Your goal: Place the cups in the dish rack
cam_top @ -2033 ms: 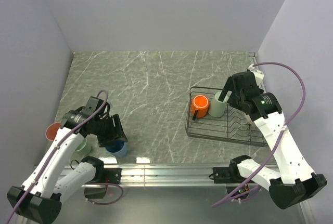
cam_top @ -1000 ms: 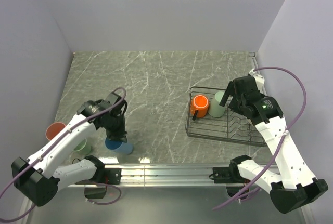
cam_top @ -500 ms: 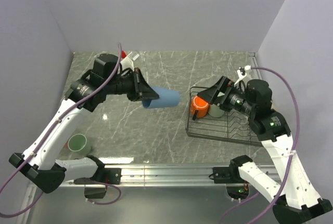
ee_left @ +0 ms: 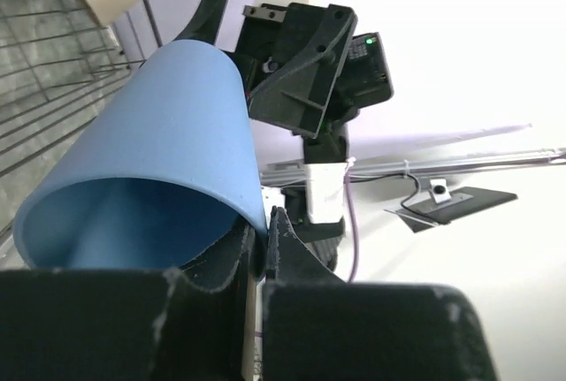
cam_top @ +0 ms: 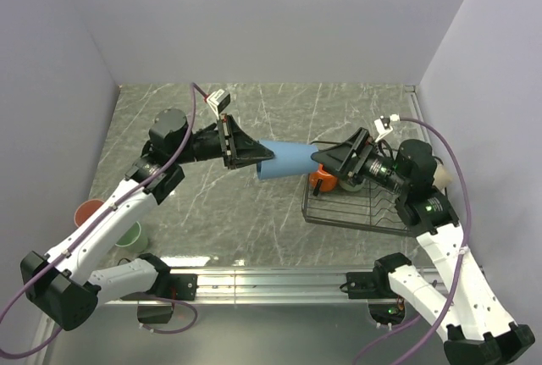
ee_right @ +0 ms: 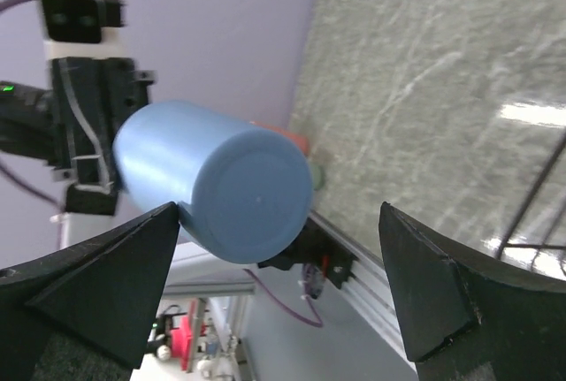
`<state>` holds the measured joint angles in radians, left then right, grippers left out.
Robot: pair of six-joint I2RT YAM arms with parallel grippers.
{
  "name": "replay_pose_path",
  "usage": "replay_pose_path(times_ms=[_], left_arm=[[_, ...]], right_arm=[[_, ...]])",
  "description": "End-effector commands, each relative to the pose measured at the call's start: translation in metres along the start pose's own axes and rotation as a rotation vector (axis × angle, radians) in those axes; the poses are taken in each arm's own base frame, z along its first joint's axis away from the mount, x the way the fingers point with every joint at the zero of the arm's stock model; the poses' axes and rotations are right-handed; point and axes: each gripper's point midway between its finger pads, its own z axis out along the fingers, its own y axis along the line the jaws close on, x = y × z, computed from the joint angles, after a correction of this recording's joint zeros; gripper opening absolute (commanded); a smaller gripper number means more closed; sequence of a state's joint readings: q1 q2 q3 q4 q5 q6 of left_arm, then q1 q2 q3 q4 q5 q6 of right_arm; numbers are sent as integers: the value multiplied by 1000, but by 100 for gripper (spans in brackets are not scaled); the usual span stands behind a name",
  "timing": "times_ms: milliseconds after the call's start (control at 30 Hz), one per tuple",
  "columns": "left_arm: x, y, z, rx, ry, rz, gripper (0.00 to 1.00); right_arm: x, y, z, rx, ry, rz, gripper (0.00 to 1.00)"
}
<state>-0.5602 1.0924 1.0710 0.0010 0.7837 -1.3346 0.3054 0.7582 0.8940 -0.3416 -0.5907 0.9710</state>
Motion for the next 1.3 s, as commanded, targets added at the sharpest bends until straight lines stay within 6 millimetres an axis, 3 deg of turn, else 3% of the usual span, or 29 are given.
replay_pose_path(times_ms=[0,167,333,433,633,733,833,1000,1033,1100,1267], left_arm=[[2,-49,-9,198,-1,79,0],[5,-50,-12,255,-4,47,0],[4,-48,-13,296,-17,17,0],[3,-45,-13,300,-27,7,0],[2,-38,-11,292,-38,-1,0],[1,-33,-9,282,-41,-3,0],[1,-24,-6,256,-38,-2,0],[-3,2,0,126,-59,-4,2],[-4,16,1,43,-67,-13,4],[-6,28,0,-40,-81,-5,23],[-3,65,-15,-280,-108,27,57]], right_arm=[[7,10,0,-96,18,23,100],[4,28,0,-216,-1,82,100],[0,32,1,-220,-11,93,99],[-1,36,2,-245,-9,102,93],[-4,44,3,-275,-10,106,67],[-2,48,5,-286,3,98,47],[-1,50,5,-285,10,88,18],[1,43,4,-232,12,74,0],[1,42,2,-224,7,56,0],[4,36,1,-188,12,58,0],[4,20,-7,-65,-11,0,0]])
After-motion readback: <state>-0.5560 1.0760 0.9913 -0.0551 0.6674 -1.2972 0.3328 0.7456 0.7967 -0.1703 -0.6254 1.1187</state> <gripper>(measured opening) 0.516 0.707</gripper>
